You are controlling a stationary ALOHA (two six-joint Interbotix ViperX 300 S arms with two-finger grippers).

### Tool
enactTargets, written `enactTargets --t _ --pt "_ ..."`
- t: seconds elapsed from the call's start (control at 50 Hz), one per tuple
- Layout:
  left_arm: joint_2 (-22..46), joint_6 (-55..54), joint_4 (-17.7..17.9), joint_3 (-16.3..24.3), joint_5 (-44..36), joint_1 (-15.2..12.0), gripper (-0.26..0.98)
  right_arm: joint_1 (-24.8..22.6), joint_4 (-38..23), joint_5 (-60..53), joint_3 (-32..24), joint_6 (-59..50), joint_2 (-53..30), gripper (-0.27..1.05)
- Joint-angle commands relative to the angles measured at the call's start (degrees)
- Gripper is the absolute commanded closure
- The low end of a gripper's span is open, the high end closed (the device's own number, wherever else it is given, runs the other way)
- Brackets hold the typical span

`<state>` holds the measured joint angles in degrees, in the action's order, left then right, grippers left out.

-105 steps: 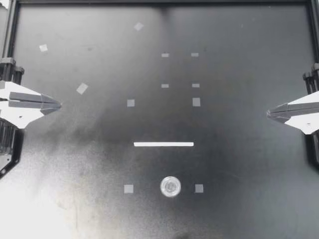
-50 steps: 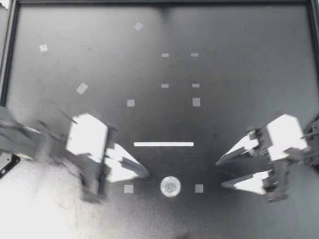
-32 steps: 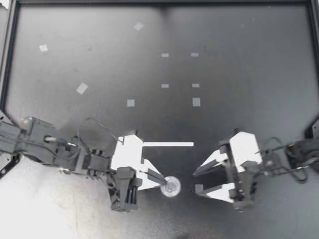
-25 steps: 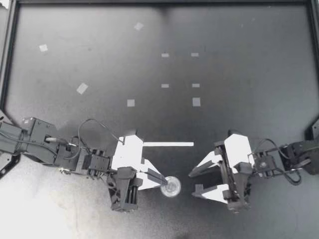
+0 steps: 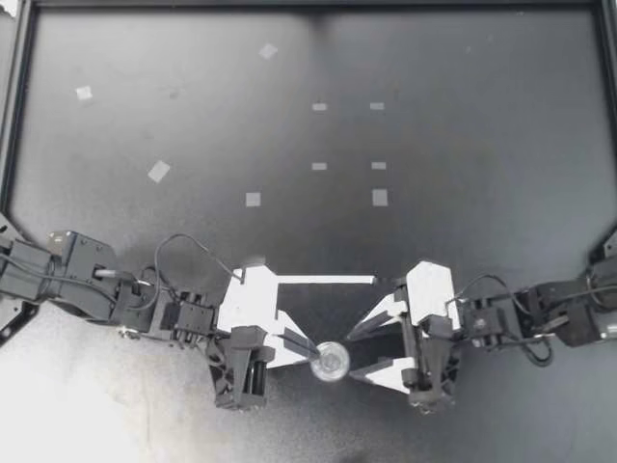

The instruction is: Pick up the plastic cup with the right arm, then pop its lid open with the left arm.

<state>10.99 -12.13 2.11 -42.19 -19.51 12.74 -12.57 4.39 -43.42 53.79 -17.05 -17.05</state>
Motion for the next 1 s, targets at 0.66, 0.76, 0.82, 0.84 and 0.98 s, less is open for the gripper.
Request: enactTargets --t 0.66,0.76,0.82,0.84,0.98 --pt "1.8 0.1 0.1 0.3 -0.4 0.2 0.77 -0.4 -0.2 0.9 -2.5 -0.5 -1.8 0.13" --pt "2.2 0.0 0.1 0.3 -0.4 0.2 0.77 -0.7 -0.3 1.8 -3.4 -0.5 -2.1 0.13" --pt "2.5 0.0 0.1 0.4 -0.4 0.2 0.77 -0.8 -0.3 2.3 -4.0 -0.5 -2.3 0.13" --pt "2.6 0.0 0.1 0.5 -0.4 0.2 0.77 -0.8 -0.3 2.5 -4.1 -0.5 -2.3 0.13" --pt "3.3 0.1 0.1 1.0 -0.4 0.1 0.77 -0.8 -0.3 3.3 -5.0 -0.6 -2.2 0.13"
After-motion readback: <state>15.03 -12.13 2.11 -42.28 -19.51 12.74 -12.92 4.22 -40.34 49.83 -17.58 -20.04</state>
